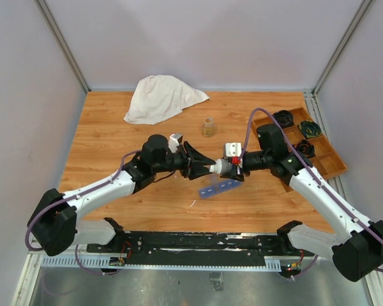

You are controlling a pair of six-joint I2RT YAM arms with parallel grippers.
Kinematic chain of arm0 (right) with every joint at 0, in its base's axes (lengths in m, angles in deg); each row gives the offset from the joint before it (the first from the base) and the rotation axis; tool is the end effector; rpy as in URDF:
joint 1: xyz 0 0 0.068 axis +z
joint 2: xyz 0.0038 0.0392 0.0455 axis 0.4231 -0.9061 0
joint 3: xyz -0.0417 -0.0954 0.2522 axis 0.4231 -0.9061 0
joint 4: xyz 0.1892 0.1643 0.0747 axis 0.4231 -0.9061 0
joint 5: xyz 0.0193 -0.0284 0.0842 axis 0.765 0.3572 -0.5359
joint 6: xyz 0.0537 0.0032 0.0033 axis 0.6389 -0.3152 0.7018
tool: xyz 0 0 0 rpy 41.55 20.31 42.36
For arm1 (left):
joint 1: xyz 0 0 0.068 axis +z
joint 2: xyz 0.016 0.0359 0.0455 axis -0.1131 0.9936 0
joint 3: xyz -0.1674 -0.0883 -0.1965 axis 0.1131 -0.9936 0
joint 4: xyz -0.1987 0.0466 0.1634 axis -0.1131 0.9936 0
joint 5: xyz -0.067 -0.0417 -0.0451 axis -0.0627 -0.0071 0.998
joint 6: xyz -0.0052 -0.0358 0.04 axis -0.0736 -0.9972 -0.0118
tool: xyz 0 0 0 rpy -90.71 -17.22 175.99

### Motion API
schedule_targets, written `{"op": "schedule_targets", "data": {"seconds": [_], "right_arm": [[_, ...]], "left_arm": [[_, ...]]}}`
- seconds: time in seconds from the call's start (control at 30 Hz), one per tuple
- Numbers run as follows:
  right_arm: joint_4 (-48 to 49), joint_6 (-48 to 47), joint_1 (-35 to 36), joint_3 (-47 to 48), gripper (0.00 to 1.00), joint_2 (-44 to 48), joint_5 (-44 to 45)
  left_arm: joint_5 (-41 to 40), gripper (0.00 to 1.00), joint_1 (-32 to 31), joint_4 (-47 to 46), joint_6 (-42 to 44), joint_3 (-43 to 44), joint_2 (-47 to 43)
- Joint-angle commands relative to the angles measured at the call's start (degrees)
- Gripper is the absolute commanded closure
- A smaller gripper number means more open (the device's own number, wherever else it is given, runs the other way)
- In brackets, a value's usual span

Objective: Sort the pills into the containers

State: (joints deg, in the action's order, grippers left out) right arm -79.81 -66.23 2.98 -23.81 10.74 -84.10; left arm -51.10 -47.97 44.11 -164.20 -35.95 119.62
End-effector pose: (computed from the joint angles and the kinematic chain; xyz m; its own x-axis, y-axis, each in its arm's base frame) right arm 0.1874 0.1308 0.3091 0.2704 -0.3816 -0.8839 -0.9577 -0.0127 -0.2875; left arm 0.1987 -0.1981 0.2654 -0.9023 -0.3747 0.2134 -0.2866 0.1513 -0.9460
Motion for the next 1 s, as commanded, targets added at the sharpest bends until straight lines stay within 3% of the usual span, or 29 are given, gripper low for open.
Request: {"op": "schedule_targets", "data": {"seconds": [0.0, 0.27, 0.7, 0.87, 0.97], "right_arm": [[-2.8, -1.8, 1.2, -0.2, 0.99, 1.2, -8.2], [-2.8, 0.2, 1.2, 0.2, 0.99, 1.7, -11.1], [-2.1, 1.2, 0.9, -0.1, 0.99, 0.0, -12.7], [-1.5, 3.2, -0.3, -0.1, 1.00, 1.5, -16.0], [1.9, 7.4, -1.3, -1.0, 0.99, 2.7, -17.1]], "left_arm": [[-1.6, 0.93, 0.1, -6.4, 1.2, -1.3, -2.4], [-3.2, 0.94, 0.1, -11.9, -0.2, -8.5, -7.7], [-3.7, 0.95, 0.7, -12.5, 1.9, -11.0, -8.9], [-8.7, 0.96, 4.7, -3.5, 17.0, -13.4, -13.2], [-22.0, 0.94, 6.5, 7.8, 32.9, -12.6, -15.0]]}}
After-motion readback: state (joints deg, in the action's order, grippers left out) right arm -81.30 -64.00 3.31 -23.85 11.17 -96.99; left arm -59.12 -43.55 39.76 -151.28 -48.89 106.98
